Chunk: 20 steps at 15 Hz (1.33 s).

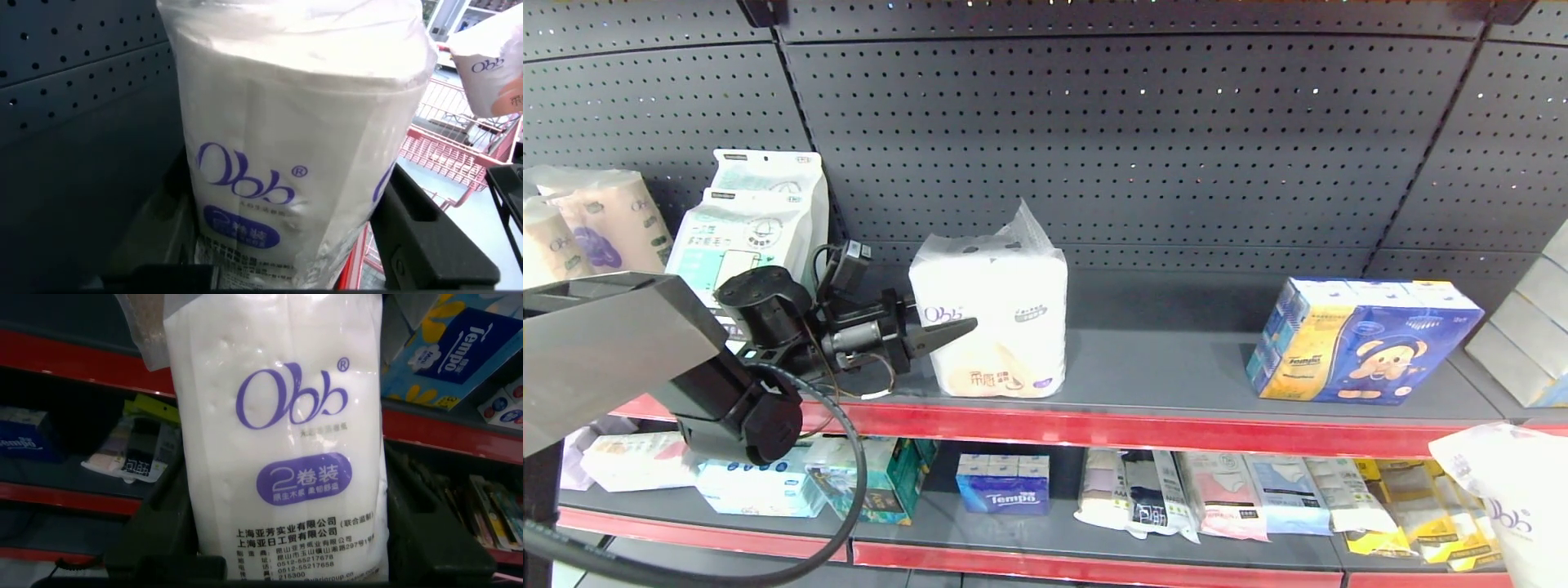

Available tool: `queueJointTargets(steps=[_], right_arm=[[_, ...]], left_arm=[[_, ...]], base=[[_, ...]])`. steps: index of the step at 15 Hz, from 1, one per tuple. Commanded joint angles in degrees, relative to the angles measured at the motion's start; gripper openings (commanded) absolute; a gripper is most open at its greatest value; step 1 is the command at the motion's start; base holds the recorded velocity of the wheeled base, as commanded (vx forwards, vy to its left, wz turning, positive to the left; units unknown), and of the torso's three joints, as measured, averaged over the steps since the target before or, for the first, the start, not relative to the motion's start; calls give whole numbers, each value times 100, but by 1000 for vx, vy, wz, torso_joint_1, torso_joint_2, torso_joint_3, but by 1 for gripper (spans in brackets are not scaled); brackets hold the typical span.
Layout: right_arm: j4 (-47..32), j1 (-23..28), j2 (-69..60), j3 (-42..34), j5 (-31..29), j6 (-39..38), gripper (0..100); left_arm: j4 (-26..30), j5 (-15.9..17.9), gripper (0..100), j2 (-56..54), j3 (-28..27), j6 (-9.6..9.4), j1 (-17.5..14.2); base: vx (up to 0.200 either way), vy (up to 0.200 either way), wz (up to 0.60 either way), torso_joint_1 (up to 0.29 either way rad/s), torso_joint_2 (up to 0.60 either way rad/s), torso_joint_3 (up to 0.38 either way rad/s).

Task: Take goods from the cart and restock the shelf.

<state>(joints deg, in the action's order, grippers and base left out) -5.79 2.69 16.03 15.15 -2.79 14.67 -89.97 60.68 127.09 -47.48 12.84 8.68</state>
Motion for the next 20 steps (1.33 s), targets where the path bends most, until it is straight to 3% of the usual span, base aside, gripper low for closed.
queueJointTargets(steps=[1,7,10,20], right_arm=[[-1,3,-3,-4,-2,1,0],[-1,3,5,-12,-2,-43,0],[-1,3,14,-12,-2,-43,0],[-1,3,5,-83,7,-25,0]], left_arm=[[-3,-4,100,97,-7,-27,11],[-3,-30,100,-52,20,61,64],[-3,-74,100,-386,90,298,55],[-3,-74,100,-1265,178,334,-15]], base=[[0,0,0,0,0,0],[0,0,0,0,0,0],[0,0,0,0,0,0],[0,0,0,0,0,0]])
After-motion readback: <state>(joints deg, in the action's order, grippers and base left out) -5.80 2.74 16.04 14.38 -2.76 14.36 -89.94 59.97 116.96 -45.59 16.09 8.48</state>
